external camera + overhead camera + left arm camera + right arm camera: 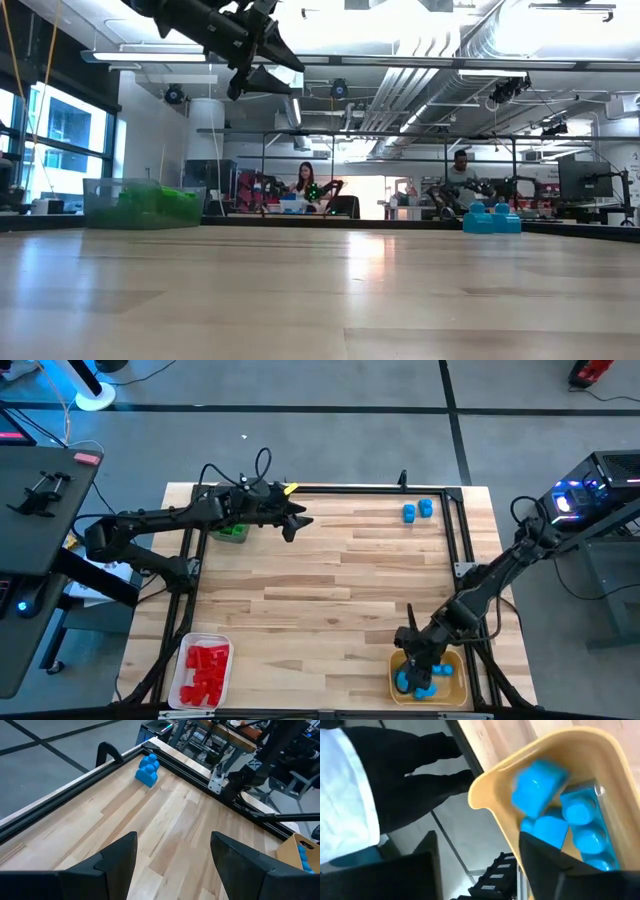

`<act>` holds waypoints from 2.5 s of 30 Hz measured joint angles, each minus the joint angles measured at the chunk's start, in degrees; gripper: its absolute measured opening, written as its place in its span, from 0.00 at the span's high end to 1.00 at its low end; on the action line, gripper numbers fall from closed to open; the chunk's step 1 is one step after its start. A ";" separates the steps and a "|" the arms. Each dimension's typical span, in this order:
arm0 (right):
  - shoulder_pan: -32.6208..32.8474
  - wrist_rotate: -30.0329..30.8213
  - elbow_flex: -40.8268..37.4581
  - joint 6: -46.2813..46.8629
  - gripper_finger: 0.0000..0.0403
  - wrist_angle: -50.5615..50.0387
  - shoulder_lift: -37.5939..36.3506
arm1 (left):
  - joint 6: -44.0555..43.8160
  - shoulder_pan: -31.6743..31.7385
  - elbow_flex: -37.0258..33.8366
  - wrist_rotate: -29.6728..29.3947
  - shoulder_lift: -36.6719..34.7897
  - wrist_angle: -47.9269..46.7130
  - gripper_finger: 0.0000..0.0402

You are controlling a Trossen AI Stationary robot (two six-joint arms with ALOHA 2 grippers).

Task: Sort blocks
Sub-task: Put the blue game piece into the yellow bin

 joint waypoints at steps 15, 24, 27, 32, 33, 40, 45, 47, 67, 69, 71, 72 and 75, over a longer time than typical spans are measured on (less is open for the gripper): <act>-20.86 21.93 0.02 -13.90 0.46 -17.28 -16.25 | -1.66 -0.01 0.00 1.56 0.00 -1.67 0.40; -62.25 39.66 0.00 -34.33 0.46 -24.92 -10.31 | -7.67 -1.99 0.00 4.54 0.00 -1.30 0.40; -71.16 40.03 0.00 -39.01 0.46 -18.74 -4.17 | -9.33 -3.34 0.00 4.30 0.00 -0.37 0.40; -80.65 40.44 -0.02 -38.27 0.46 -17.06 4.73 | -12.08 -5.26 0.00 3.98 -0.01 0.12 0.40; -81.83 40.11 -0.02 -38.44 0.46 -17.03 5.87 | -12.17 -5.60 0.00 3.84 0.00 0.12 0.40; -86.35 35.55 -0.02 -39.98 0.46 -11.15 10.48 | -12.98 -7.10 0.00 3.19 0.00 0.12 0.40; -87.36 34.92 -0.02 -37.51 0.46 -10.68 13.60 | -13.26 -7.18 0.00 3.16 0.00 0.06 0.40; -87.78 34.72 -0.02 -36.99 0.46 -10.59 15.02 | -13.24 -7.18 0.00 3.12 0.00 0.04 0.40; -89.55 28.68 -0.04 -41.57 0.84 -9.32 18.93 | -13.09 -7.13 0.00 3.12 0.00 -0.05 0.40; -88.83 28.87 -0.02 -43.56 0.94 -10.18 18.62 | -13.09 -7.13 0.00 3.12 0.00 -0.05 0.40; -87.41 29.04 -0.04 -46.18 0.98 -11.20 17.72 | -13.07 -7.13 0.00 3.14 0.00 -0.05 0.40; -86.81 29.07 -0.04 -46.96 0.97 -11.53 16.97 | -13.06 -7.13 0.00 3.14 0.00 -0.05 0.40; -85.45 30.49 -0.04 -47.58 0.96 -13.68 13.68 | -13.05 -7.13 0.00 3.16 0.00 -0.05 0.40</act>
